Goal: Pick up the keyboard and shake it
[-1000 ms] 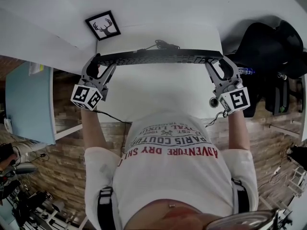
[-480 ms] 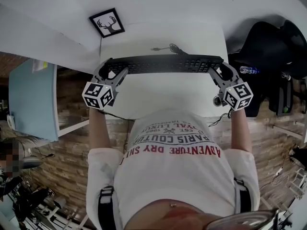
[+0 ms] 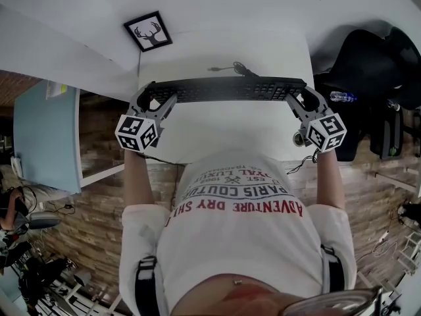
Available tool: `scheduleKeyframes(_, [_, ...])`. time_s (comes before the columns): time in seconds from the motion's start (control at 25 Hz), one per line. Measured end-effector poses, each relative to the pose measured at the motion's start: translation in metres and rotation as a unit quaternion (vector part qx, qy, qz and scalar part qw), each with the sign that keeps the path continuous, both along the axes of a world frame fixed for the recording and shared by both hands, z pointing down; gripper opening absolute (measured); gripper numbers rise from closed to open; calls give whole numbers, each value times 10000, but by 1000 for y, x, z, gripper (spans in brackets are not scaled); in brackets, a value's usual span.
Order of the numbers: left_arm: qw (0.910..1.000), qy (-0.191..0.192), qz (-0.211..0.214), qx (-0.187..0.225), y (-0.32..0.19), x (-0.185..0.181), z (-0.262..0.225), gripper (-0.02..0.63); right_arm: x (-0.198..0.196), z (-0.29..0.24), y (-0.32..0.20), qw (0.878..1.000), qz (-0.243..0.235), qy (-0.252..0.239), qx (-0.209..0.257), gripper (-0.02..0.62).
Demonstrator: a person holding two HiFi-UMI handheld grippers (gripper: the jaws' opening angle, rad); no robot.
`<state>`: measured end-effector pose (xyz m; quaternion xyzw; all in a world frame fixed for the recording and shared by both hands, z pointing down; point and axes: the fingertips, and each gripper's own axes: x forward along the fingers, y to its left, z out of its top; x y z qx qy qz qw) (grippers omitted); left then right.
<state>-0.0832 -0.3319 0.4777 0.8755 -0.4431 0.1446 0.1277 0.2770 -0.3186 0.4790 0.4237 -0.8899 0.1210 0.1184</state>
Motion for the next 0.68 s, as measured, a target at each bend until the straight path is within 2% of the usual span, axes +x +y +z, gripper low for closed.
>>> scheduleKeyframes(0.68, [9999, -103, 10, -7, 0, -4, 2, 326, -5, 10, 1, 9997, 15, 0, -242, 186])
